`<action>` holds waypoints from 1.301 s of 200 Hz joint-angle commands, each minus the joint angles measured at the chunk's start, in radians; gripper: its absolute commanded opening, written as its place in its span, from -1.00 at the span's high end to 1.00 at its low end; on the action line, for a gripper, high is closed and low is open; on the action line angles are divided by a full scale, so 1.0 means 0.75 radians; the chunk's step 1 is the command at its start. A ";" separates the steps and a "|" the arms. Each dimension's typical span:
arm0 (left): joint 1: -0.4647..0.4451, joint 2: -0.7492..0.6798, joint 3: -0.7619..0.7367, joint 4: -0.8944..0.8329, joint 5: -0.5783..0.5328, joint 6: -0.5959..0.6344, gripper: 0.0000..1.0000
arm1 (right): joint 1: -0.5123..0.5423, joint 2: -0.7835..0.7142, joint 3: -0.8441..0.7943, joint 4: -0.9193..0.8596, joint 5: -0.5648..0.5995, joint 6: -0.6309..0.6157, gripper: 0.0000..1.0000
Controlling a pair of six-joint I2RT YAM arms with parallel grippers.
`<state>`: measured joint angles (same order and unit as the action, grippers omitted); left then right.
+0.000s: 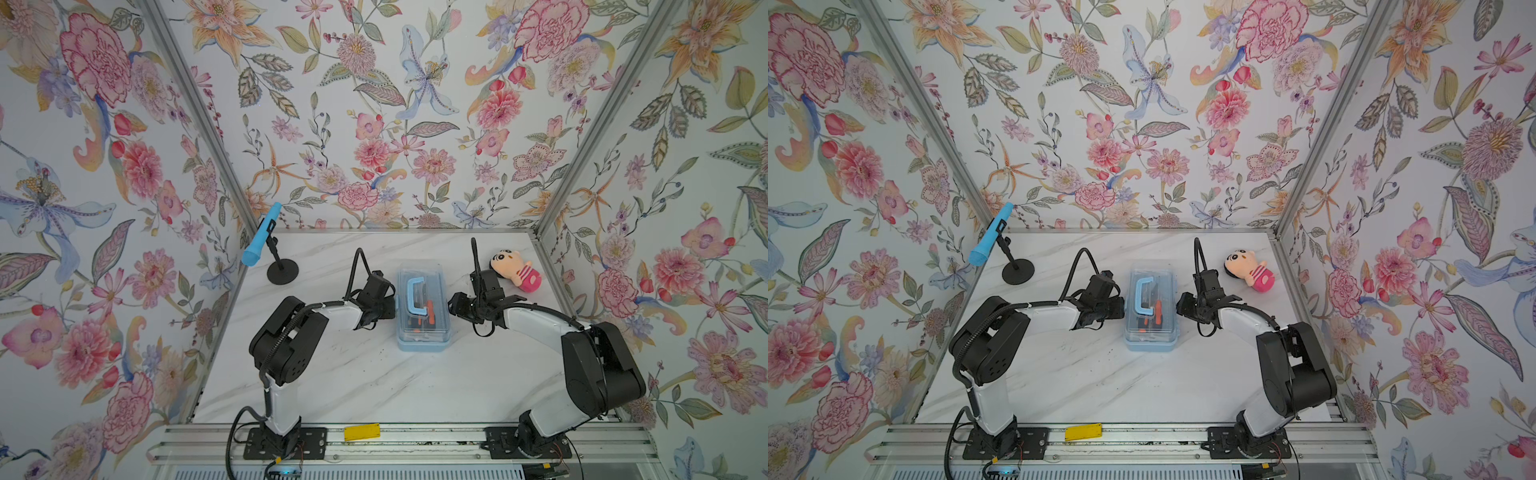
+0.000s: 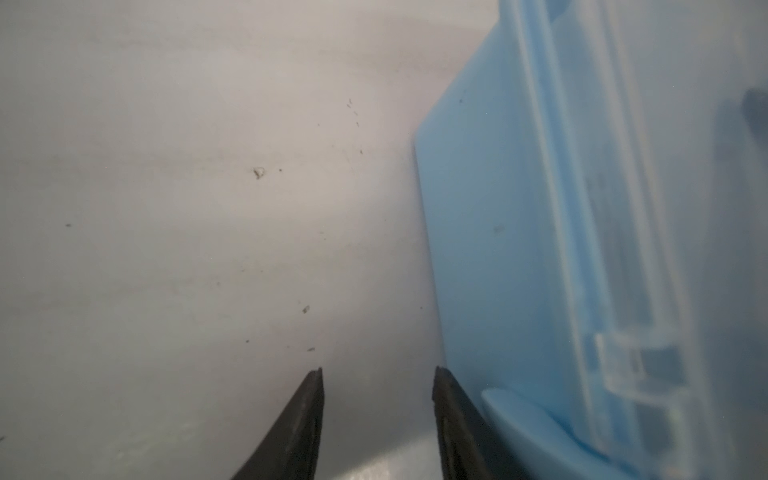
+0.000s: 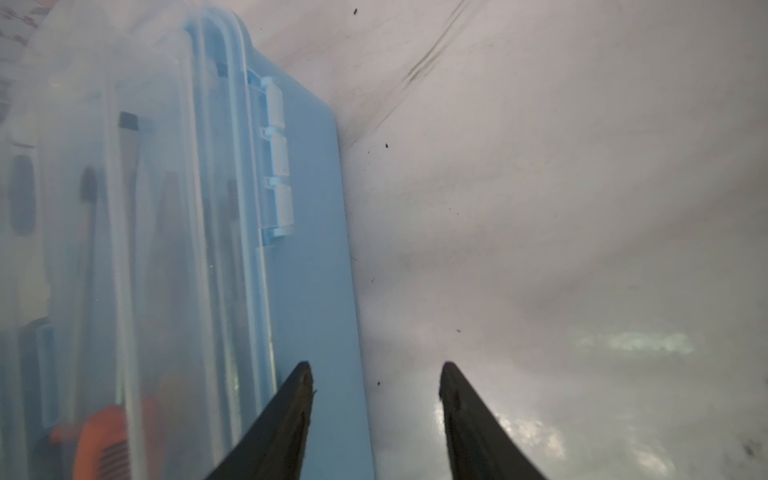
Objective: Pack the tool kit
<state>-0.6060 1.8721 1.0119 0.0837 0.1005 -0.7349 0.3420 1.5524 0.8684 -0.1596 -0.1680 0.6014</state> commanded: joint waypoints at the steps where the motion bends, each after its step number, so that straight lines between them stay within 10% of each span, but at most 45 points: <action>1: 0.046 -0.163 -0.062 0.016 -0.039 0.021 -0.13 | -0.021 -0.128 0.021 -0.060 0.011 -0.078 -0.06; 25: 0.088 -0.313 -0.101 -0.018 -0.133 0.073 -0.60 | -0.035 -0.279 0.003 -0.069 0.079 -0.156 -0.25; 47: 0.111 -0.401 -0.069 -0.096 -0.233 0.136 -0.98 | -0.038 -0.386 0.015 -0.112 0.154 -0.222 -1.00; 99: 0.120 -0.594 -0.133 0.030 -0.580 0.366 -0.98 | 0.052 -0.501 0.033 -0.219 0.579 -0.426 -0.98; 134: 0.119 -0.773 -0.387 0.457 -0.678 0.551 -0.98 | 0.169 -0.735 -0.257 0.225 0.797 -0.554 -0.98; 164: 0.126 -0.953 -0.695 0.897 -0.829 0.657 -0.98 | 0.192 -0.863 -0.491 0.559 0.791 -0.601 -0.98; 228: 0.192 -1.027 -1.003 1.201 -1.182 1.141 -0.98 | 0.176 -0.738 -0.434 0.494 0.817 -0.749 -0.98; 260: 0.447 -0.887 -1.254 1.599 -1.044 1.032 -0.98 | 0.117 -0.683 -0.444 0.573 0.772 -0.751 -0.98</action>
<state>-0.3870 1.1332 0.1780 0.9997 -0.7067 0.0376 0.4595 1.0164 0.5152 0.1959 0.4191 0.0746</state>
